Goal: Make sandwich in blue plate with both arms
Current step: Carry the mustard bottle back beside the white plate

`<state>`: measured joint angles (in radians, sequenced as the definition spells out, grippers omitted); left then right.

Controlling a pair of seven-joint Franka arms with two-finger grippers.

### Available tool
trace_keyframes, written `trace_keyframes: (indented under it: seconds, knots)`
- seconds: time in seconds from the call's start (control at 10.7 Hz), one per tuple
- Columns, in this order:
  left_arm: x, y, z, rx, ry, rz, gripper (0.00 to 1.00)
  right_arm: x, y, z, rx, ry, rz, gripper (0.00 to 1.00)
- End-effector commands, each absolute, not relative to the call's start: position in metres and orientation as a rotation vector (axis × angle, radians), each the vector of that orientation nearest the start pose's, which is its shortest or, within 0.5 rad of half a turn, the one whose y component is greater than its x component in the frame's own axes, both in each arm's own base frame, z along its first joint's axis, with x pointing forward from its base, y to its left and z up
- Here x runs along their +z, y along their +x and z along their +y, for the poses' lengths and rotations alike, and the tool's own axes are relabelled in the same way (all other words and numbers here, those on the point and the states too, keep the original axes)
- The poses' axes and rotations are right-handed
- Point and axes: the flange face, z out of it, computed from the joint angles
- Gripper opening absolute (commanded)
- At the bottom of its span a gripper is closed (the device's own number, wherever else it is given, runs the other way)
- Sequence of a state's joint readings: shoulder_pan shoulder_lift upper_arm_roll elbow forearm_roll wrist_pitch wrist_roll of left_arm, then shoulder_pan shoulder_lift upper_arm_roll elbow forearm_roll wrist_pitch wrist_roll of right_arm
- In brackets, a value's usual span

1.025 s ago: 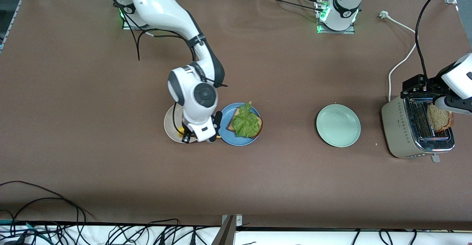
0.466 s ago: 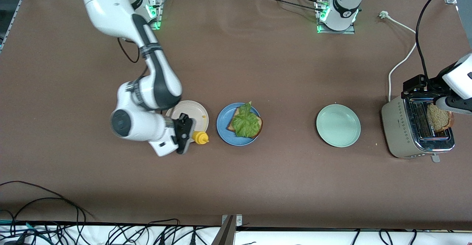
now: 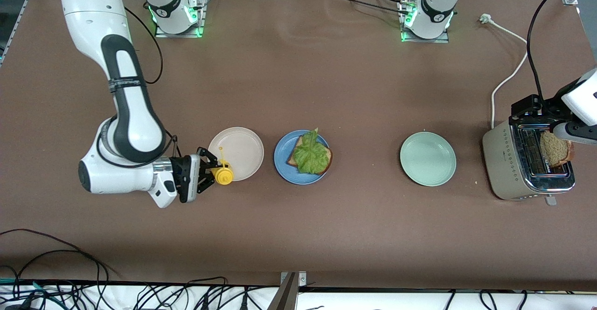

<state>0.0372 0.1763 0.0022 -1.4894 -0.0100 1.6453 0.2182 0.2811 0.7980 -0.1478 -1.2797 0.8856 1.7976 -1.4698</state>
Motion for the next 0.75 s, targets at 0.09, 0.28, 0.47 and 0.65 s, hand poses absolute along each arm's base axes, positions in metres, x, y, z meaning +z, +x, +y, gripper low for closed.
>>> trace_keyframes:
  seconds: [0.09, 0.28, 0.47, 0.65]
  knots:
    - [0.573, 0.615, 0.025, 0.031, -3.129, 0.282, 1.00, 0.267, 0.712, 0.120, -0.472, -1.719, -1.474, 0.00]
    - [0.573, 0.615, 0.027, 0.031, -3.130, 0.277, 1.00, 0.250, 0.709, 0.076, -0.502, -1.630, -1.509, 0.00]
    - [0.574, 0.614, 0.028, 0.029, -3.130, 0.275, 1.00, 0.216, 0.702, 0.038, -0.561, -1.531, -1.558, 0.00]
    - [0.573, 0.615, 0.028, 0.031, -3.131, 0.275, 1.00, 0.182, 0.695, 0.010, -0.625, -1.440, -1.581, 0.00]
